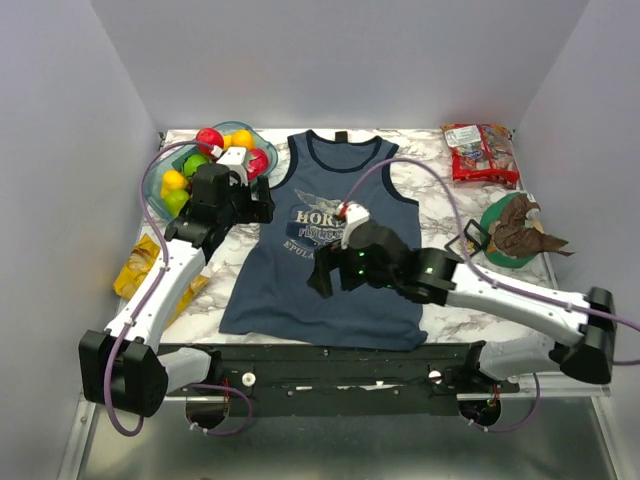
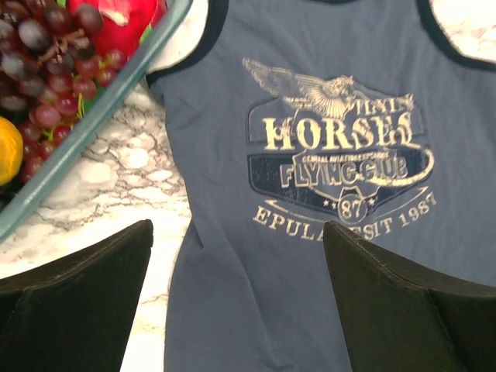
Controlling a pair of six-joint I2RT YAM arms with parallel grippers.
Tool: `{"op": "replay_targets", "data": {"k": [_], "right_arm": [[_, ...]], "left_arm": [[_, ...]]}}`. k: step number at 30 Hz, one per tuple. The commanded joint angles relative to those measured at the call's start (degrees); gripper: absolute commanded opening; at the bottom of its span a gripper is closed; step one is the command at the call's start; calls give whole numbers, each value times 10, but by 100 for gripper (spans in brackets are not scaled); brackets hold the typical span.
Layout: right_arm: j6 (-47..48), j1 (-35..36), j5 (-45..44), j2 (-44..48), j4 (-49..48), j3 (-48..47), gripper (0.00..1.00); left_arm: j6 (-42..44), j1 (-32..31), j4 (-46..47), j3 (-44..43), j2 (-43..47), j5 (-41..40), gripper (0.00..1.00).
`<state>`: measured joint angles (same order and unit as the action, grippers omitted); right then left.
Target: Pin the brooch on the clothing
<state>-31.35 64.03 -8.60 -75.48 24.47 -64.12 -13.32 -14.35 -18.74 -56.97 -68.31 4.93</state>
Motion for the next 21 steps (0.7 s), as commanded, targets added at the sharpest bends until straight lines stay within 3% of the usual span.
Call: {"op": "replay_targets", "data": {"k": [1,7,13,16,21], "right_arm": [[39,-103,-56,64,73,15,100],[92,-291,-22,137,74,56,100],[106,-477,34,119,77,85,100],[96,-534,28,92,73,92,99],[62,-555,-34,23,55,94,96]], "left_arm": [[-19,3,27,-49,20,-11,99],[-22,5,34,-97,12,-7,99],[3,6,73,-33,21,-9,99],[-2,6,69,-27,21,0,99],[-14,6,75,-23,24,23,99]]}}
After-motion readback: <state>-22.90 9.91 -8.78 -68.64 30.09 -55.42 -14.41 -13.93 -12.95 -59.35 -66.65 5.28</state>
